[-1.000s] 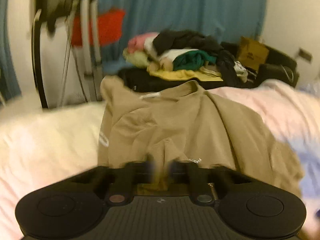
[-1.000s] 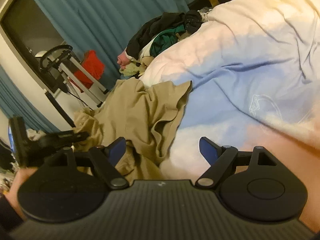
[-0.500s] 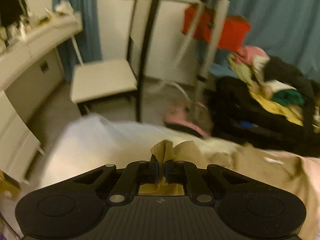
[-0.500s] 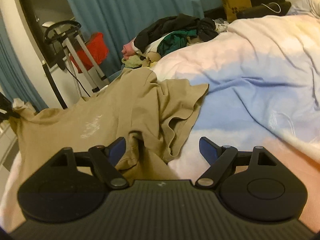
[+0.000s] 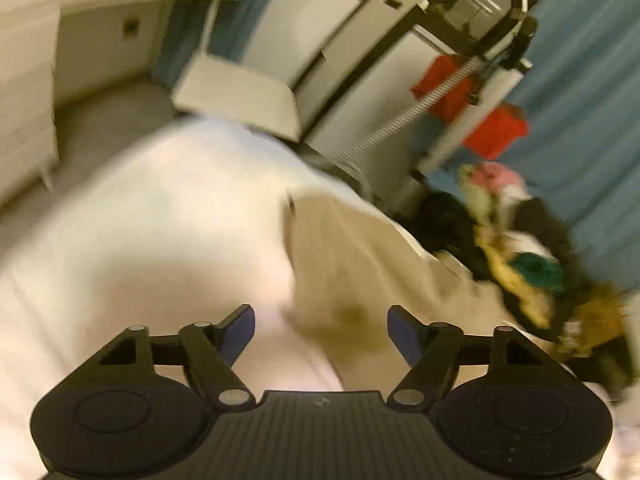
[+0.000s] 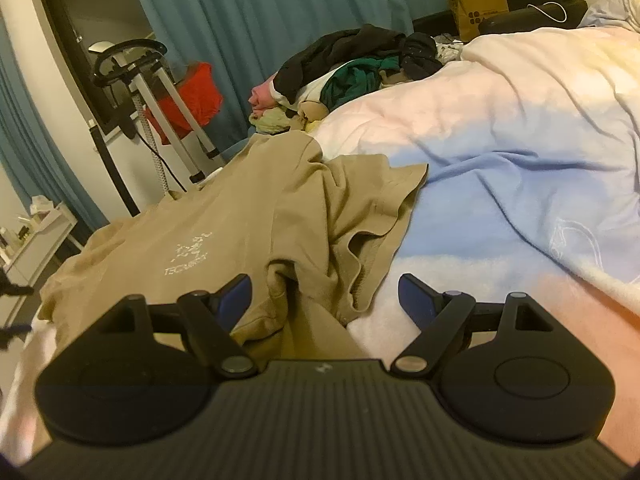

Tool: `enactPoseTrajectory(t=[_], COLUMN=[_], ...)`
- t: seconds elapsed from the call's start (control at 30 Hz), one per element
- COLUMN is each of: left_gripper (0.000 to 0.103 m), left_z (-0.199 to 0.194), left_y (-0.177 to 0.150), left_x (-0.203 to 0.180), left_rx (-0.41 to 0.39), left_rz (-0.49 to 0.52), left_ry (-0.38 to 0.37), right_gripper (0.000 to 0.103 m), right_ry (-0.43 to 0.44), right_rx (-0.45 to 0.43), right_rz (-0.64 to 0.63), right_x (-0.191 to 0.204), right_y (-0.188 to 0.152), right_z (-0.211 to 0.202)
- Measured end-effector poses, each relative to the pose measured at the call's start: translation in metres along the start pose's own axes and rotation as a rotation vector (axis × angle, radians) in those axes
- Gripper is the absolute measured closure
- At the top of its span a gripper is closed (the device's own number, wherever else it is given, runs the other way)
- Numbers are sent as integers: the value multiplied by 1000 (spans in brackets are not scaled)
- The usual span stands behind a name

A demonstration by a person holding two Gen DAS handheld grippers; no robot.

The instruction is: Fold clothes

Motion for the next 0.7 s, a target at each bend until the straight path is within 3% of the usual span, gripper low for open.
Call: enactPoseTrajectory(t=[0.1,0.13,0.23,0.27,0.3,0.37,0.43,0.53,0.6,0.7], left_gripper=[29,29,30,34,40,77,97,98,96,81], left_z=[18,27,47,53,57,60,55,41,35,33], left_y=[-22,-27,-40,-42,-43,-40,-32,-16,-6,-1], left_x=[5,3,-1,-1,-2,-5,-8,-15,-16,-15], left_rx=[56,42,-111,-137,-159,-166,-141,-133,-152,-174], left_rz=[-98,-118,-188,-220,-250,-247,-180,-51,1,52], left_ry=[-112,-128,-130,-120,-111,-70,-19,38,114,194], right_gripper=[21,21,21,21,21,21,21,21,21,21], right_ry=[6,8,11,11,10,9,7,1,-3,0], right_rx=[0,1,6,13,19,21,16,-2,-14,-25], right_rz=[-5,-8,-15,-15,-14,-15,-20,-35,-45,-56], right_x=[3,3,5,6,6,5,5,6,6,6], right_y=[-1,-2,-5,-6,-6,-7,-6,-5,-4,-4], right_z=[-2,-2,-2,-1,1,2,1,-1,-2,-3])
Point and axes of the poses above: each gripper's, at about its wrist camera, not at the fingertips, and z roughly the way its jaws point, x to its left, y to its top, the point moved 1 cm from there along z, roughly the way its jaws point, and after that the axes turned 1 degree about z, right-handed, at the moved point
